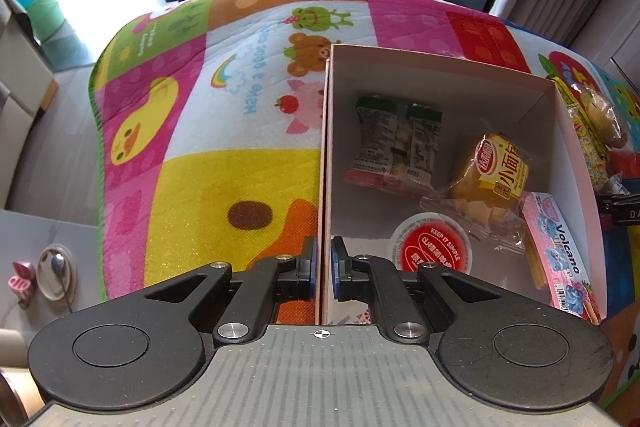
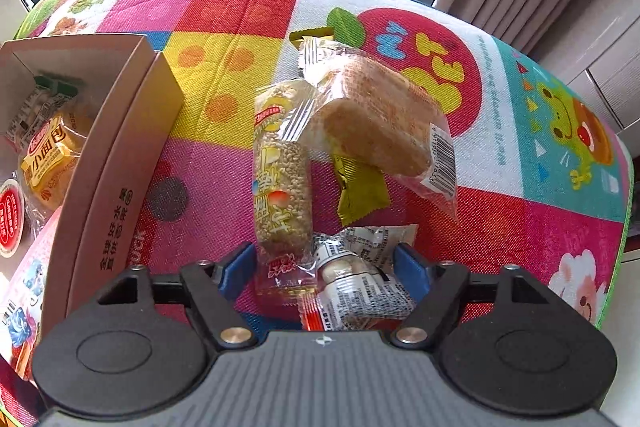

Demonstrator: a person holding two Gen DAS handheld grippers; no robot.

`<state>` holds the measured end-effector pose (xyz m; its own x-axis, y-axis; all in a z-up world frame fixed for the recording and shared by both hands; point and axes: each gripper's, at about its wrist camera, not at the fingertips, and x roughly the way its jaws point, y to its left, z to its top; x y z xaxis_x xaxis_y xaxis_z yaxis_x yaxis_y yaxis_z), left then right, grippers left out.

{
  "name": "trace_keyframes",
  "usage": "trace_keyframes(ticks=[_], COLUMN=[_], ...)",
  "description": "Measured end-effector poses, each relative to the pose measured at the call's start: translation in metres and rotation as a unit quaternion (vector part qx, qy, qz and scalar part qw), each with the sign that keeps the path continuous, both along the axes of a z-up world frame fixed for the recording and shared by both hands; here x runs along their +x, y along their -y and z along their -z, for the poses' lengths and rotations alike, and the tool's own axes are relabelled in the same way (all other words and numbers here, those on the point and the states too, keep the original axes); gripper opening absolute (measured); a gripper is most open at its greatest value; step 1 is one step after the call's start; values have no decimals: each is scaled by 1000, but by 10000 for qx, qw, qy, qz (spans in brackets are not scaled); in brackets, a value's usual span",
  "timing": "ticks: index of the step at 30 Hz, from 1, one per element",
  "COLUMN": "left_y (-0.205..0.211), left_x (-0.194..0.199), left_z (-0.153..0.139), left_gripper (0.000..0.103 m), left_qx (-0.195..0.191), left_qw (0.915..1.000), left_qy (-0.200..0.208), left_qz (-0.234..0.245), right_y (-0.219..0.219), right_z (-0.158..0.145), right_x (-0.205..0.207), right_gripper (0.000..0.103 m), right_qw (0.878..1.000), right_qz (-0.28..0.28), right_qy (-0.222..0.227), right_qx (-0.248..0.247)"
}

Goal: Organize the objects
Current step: 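Reach the right tool toward the clear cracker packet, then close the right tool on the clear cracker packet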

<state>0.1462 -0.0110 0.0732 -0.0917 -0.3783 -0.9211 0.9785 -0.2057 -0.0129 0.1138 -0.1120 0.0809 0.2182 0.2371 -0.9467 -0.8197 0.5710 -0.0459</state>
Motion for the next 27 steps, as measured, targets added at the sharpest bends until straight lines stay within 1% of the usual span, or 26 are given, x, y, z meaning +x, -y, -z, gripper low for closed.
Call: trace_keyframes(ticks=[1,4,8,11,13,16,18,20,21,23,25,27], left_y=[0,0,-1,-2,-3,-5,-5,-5,-6,-8,-9,-10], left_x=[0,1,2,4,4,5,5,6,6,7,8,10], left_z=[0,0,0,1,1,2,2,2,2,2,2,2], left_gripper=[9,9,9,9,9,10,10,11,11,12,13,13], left_qx=[-1,-5,-25,-39,-67,-82,-67,-51,-55,-60,-40,-7], left_qw=[10000,9999,9997,9993,9987,9975,9967,9959,9952,9944,9940,9939], left_qy=[-8,-39,-80,-138,-138,-111,-121,-147,-151,-172,-217,-281], left_qz=[23,99,228,347,485,692,806,892,960,1036,1068,1063], right_y=[2,11,33,47,54,61,62,64,65,63,58,53], right_z=[-1,-2,-4,-4,-3,-6,-15,-25,-29,-32,-39,-50], right_x=[-5,-22,-55,-86,-105,-127,-135,-133,-128,-107,-90,-89], right_gripper=[68,65,65,66,69,70,70,76,80,81,81,81], right_qw=[10000,9997,9978,9956,9940,9910,9923,9927,9917,9893,9879,9878], right_qz=[48,194,550,777,912,1103,1136,1205,1279,1440,1523,1503], right_qy=[7,2,-260,-476,-575,-753,-485,-59,70,198,209,236], right_qx=[-12,-147,-255,-219,-202,-77,15,95,130,131,183,337])
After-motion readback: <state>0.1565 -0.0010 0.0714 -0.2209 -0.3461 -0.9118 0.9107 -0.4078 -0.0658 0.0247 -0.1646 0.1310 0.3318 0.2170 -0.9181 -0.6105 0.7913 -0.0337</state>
